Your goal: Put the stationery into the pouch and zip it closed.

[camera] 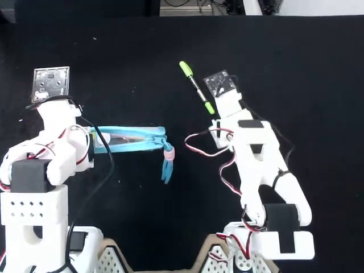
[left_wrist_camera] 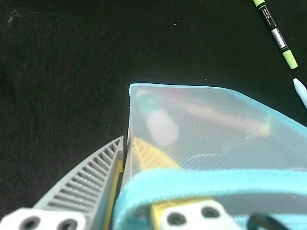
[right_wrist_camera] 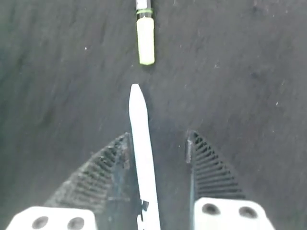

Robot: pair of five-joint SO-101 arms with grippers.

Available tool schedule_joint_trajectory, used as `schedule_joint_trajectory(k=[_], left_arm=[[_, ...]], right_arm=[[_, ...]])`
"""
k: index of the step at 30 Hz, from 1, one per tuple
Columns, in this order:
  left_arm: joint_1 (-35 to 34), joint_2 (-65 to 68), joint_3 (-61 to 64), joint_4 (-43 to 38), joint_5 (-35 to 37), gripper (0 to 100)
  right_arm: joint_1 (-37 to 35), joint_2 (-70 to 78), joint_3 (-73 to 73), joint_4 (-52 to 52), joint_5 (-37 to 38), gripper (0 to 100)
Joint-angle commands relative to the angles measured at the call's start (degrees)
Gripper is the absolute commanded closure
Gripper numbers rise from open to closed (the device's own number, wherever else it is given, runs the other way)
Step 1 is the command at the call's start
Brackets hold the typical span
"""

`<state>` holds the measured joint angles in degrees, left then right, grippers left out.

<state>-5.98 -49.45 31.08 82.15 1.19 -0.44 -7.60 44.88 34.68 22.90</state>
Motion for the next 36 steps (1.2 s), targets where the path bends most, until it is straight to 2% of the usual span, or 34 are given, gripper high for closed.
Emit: schedule_joint_trajectory(k=[1,9,14,23,29,36], left_arm=[[-0.3,0.5,2.1,-0.4,0.4,97],[-0.3,0.5,2.1,-0.3,0.4,97],[-0.5,0.5,2.1,-0.3,0.4,97],[-0.4,0.5,2.1,-0.3,0.4,97],[-0.7,0.5,2.1,-0.3,0.4,97],[-0.7,0.5,2.6,-0.4,0.4,97]], right_arm=[[0.8,-1.6,0.0,-2.5,-0.4,82.2],[-2.5,-1.5,1.1,-7.2,-0.4,82.0],[-2.1,-2.2,1.3,-6.6,-0.4,82.2],[-3.2,1.5,-17.2,16.9,-0.4,82.2],[-2.3,14.4,-20.2,11.6,-1.3,82.2],[-1.9,18.6,-23.8,10.9,-1.2,82.2]])
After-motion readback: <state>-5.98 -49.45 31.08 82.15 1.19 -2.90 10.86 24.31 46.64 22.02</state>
